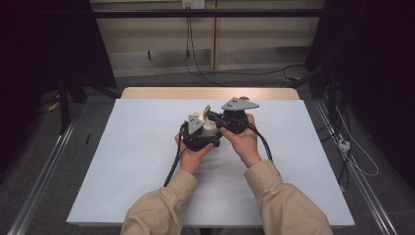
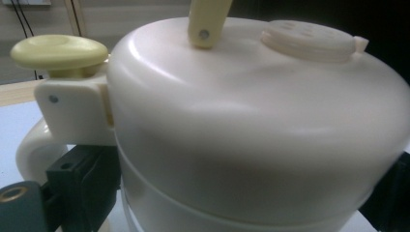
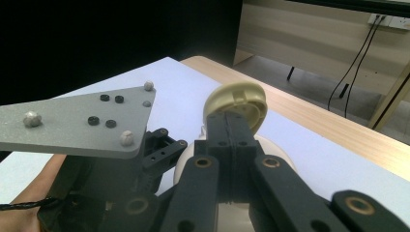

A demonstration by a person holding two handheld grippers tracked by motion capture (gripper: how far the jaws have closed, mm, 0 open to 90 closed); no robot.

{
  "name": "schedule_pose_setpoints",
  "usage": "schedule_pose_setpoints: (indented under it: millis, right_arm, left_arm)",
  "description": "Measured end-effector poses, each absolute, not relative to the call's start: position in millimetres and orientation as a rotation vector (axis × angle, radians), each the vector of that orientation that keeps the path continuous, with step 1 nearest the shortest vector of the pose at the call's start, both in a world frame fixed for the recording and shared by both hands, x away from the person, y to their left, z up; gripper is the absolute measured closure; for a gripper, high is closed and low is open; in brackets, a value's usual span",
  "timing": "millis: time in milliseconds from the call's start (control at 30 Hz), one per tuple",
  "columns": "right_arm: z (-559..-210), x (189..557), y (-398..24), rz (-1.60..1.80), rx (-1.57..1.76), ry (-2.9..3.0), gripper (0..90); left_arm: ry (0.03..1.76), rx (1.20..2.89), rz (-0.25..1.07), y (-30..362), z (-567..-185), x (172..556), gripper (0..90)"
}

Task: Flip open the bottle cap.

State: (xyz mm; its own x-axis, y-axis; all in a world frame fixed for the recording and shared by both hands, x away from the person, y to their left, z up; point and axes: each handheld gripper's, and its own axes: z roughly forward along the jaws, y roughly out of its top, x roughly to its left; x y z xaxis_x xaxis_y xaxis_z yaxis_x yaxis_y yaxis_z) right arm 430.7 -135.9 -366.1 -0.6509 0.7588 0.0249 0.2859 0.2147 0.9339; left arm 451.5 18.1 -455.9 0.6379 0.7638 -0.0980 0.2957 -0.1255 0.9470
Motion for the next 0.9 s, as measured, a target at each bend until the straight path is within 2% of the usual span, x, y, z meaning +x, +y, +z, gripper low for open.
schedule_pose_setpoints:
  millis: [600, 900]
  right_arm:
    - [-366.1, 433.7, -131.9, 1.438, 0.968, 2.051, 90.0]
    - [-366.4, 436.3, -133.3, 1.426, 0.973, 2.038, 83.9]
  left_arm:
    - [0.872, 1.700, 0.503, 17.9, -456.0, 451.4, 5.1]
    - [0.872, 1.698, 0.500, 18.1, -456.1, 451.6, 5.0]
